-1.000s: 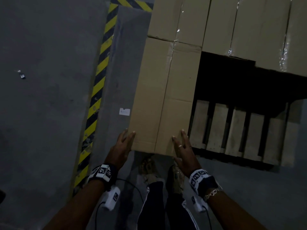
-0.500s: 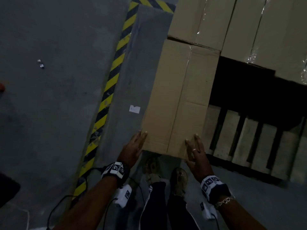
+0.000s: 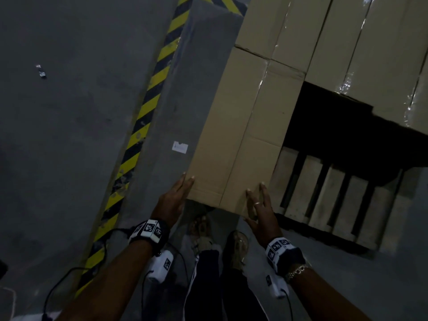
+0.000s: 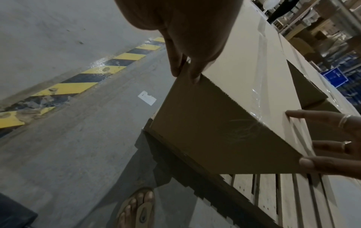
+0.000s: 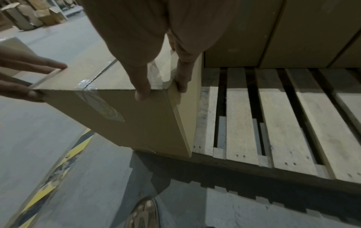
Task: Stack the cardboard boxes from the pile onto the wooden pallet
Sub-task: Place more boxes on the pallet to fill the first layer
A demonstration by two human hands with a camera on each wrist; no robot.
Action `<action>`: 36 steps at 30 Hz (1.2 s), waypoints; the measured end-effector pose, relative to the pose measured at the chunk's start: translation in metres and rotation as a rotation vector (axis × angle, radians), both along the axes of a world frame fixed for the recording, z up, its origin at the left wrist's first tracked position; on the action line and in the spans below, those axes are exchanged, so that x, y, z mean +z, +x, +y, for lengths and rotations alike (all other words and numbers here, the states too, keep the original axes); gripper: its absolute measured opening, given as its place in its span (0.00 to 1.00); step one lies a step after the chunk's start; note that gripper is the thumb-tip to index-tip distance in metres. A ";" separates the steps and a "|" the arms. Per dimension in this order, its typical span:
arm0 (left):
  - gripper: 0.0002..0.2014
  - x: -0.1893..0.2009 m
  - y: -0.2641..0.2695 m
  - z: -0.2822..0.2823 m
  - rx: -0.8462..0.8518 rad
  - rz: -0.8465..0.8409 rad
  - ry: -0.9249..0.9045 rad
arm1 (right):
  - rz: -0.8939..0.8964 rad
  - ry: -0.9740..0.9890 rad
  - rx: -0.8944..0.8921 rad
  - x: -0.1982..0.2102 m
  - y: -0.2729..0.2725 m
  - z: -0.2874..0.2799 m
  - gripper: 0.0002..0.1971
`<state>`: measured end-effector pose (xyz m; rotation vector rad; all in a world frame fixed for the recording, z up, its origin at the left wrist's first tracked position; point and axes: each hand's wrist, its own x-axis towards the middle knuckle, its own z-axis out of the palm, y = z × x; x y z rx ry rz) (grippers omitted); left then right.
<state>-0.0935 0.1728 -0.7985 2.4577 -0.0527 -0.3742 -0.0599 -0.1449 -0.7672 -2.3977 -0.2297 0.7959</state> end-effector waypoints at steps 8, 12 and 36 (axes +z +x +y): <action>0.31 -0.004 0.000 0.009 -0.015 -0.028 -0.014 | -0.043 0.045 0.075 -0.010 -0.002 -0.004 0.44; 0.32 -0.008 -0.003 0.016 -0.029 -0.019 -0.035 | -0.092 0.093 0.121 -0.015 -0.004 -0.008 0.38; 0.28 0.096 0.010 -0.023 -0.050 0.177 0.023 | 0.083 -0.065 -0.062 0.070 -0.007 0.006 0.34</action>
